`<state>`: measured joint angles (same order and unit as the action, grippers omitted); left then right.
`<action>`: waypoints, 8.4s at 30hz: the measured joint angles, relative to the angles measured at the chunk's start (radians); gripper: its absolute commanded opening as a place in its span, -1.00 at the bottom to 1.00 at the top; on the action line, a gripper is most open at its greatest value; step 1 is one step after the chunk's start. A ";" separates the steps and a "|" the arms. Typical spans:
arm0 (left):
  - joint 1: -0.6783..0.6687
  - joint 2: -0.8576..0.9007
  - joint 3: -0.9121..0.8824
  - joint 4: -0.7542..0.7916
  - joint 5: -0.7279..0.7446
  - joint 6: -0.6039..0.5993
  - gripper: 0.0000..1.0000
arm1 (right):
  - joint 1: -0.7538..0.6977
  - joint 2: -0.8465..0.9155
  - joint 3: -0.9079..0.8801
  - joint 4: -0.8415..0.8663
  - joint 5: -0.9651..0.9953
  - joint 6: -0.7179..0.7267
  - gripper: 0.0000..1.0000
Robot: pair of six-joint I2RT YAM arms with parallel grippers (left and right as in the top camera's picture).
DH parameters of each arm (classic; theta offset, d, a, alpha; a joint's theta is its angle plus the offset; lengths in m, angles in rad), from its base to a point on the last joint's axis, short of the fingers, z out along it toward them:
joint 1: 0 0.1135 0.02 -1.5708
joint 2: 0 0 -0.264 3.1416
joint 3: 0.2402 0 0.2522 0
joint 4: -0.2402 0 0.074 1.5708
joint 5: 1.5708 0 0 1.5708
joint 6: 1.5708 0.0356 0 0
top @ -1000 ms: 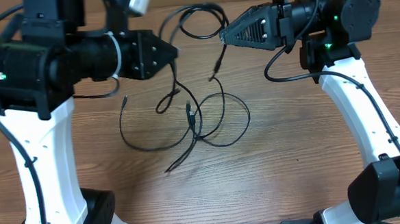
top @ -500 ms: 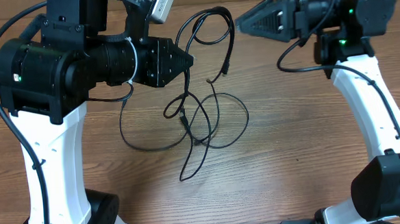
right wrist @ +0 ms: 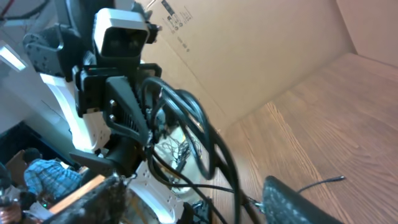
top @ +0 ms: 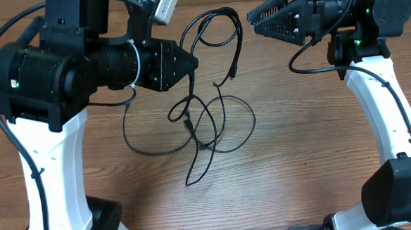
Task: Untangle cables
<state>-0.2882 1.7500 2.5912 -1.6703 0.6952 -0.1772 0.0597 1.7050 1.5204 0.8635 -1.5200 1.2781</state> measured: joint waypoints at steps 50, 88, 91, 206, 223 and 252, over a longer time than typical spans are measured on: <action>-0.099 -0.008 -0.005 0.020 -0.381 -0.096 -0.91 | 0.371 -0.418 0.010 -1.466 1.229 -0.877 0.99; 0.285 -0.255 0.003 0.048 -0.342 -0.061 -0.91 | 0.146 -0.217 0.010 -1.511 1.295 -0.884 0.99; 0.285 -0.234 0.002 0.054 -0.336 -0.056 -0.91 | 0.158 -0.217 0.010 -1.567 1.256 -0.933 0.99; 0.209 0.044 0.002 0.068 0.356 0.022 -0.92 | 0.315 0.125 0.924 -2.336 0.733 -1.486 0.19; 0.209 0.044 0.002 0.419 0.364 -0.461 -0.92 | 0.443 0.126 0.924 -2.352 0.716 -1.627 0.38; 0.236 0.043 0.002 0.752 0.284 -1.176 -0.92 | 0.439 0.177 0.923 -2.192 0.727 -1.697 -0.92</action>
<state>-0.0521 1.7935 2.5931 -0.9188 0.9794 -1.3533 0.4988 1.8824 2.4435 -1.3281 -0.7929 -0.4187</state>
